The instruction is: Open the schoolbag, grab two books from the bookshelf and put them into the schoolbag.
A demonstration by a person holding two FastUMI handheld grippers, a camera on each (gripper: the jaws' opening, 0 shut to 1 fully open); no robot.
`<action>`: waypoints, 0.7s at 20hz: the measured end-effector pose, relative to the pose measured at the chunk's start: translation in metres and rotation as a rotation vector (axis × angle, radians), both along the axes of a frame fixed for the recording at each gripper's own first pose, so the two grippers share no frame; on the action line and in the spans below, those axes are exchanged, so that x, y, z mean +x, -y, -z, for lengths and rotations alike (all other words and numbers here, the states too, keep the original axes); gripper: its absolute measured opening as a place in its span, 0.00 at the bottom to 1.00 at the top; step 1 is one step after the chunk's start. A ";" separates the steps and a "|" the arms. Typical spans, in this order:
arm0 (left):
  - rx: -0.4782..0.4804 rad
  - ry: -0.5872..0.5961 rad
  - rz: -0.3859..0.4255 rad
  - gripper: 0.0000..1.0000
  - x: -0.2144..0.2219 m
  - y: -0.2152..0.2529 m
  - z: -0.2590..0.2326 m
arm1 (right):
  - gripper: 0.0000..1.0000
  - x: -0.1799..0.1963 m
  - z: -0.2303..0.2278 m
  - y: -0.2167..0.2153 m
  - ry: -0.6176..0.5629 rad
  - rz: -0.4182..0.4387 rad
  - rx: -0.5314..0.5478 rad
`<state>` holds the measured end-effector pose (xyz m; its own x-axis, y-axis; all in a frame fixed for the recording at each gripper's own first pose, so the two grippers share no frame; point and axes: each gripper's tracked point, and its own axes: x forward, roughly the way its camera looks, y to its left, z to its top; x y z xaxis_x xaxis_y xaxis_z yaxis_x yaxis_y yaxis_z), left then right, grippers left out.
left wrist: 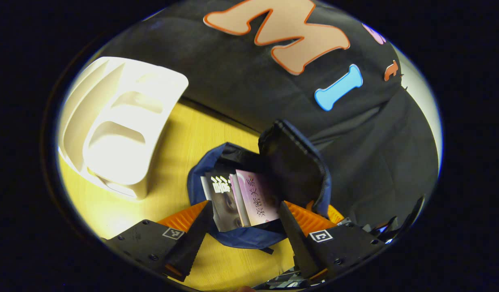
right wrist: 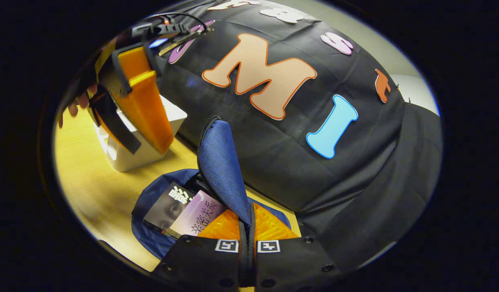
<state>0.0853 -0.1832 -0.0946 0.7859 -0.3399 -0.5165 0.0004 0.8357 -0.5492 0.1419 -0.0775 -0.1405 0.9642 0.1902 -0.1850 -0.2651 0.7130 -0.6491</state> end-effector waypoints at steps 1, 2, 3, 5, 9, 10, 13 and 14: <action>0.020 0.018 -0.022 0.95 -0.005 -0.009 -0.008 | 0.01 -0.003 0.004 -0.002 -0.008 -0.006 0.002; 0.047 0.034 -0.044 0.91 -0.010 -0.020 -0.013 | 0.00 -0.005 0.006 -0.003 -0.014 -0.011 0.006; 0.070 0.047 -0.064 0.91 -0.015 -0.030 -0.017 | 0.00 -0.007 0.008 -0.004 -0.021 -0.013 0.009; 0.091 0.067 -0.106 0.95 -0.025 -0.045 -0.023 | 0.03 -0.011 0.012 -0.006 -0.039 -0.017 0.026; 0.133 0.081 -0.172 0.95 -0.046 -0.071 -0.029 | 0.05 -0.024 0.020 -0.015 -0.096 -0.048 0.103; 0.137 0.084 -0.188 0.95 -0.051 -0.075 -0.029 | 0.13 -0.026 0.021 -0.014 -0.105 -0.041 0.114; 0.165 0.087 -0.220 0.95 -0.064 -0.090 -0.027 | 0.21 -0.037 0.025 -0.018 -0.146 -0.041 0.169; 0.176 0.080 -0.231 0.95 -0.069 -0.096 -0.025 | 0.30 -0.044 0.027 -0.023 -0.165 -0.052 0.196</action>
<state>0.0166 -0.0873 -0.0691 0.8726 -0.0585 -0.4850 -0.1631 0.9009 -0.4022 0.0975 -0.0550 -0.1672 0.9122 0.2862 -0.2932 -0.3952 0.8036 -0.4450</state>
